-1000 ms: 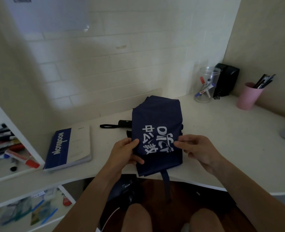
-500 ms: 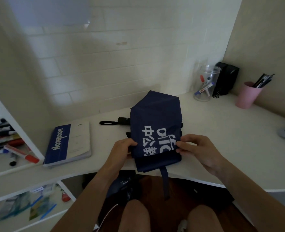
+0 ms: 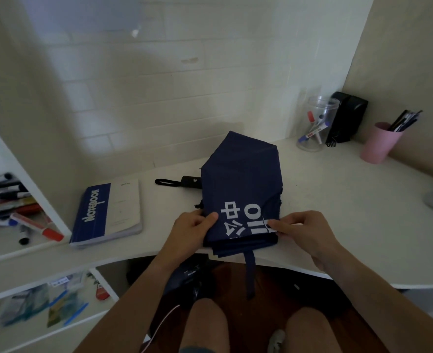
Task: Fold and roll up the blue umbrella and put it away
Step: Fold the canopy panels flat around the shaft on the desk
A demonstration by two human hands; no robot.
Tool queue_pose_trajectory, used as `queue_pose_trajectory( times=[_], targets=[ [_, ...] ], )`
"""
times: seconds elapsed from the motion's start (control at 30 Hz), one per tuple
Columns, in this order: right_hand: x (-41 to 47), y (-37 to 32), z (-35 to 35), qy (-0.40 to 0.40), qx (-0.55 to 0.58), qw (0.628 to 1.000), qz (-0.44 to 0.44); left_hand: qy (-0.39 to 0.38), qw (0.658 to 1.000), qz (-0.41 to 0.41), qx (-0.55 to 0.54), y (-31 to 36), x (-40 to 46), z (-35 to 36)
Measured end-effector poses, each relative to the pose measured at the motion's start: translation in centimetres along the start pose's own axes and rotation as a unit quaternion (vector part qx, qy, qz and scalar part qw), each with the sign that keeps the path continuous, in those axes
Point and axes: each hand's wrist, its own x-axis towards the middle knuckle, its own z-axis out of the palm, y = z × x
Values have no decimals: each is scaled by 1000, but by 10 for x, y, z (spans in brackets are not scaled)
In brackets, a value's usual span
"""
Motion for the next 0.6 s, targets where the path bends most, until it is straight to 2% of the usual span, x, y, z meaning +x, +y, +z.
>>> queue_pose_trajectory(
  times=[0.13, 0.27, 0.3, 0.37, 0.43, 0.5, 0.6],
  targets=[
    [-8, 3, -1, -1, -53, 998, 17, 7, 986, 64, 151, -9, 1, 1],
    [-14, 3, 5, -8, -216, 976, -16, 14, 959, 136, 247, -24, 4, -1],
    [-15, 3, 8, -4, -269, 962, -44, 16, 955, 145, 258, -27, 5, -2],
    [-20, 0, 13, 58, -337, 929, -143, 19, 948, 161, 273, -30, 6, -4],
    [-24, -7, 18, 102, -311, 895, -302, 22, 944, 173, 279, -31, 7, -3],
    [-18, -10, 24, 71, -311, 857, -406, 24, 947, 175, 270, -34, 9, -2],
    [-2, 9, 27, 1, -386, 818, -427, 20, 950, 170, 262, -39, 10, -1]
  ],
)
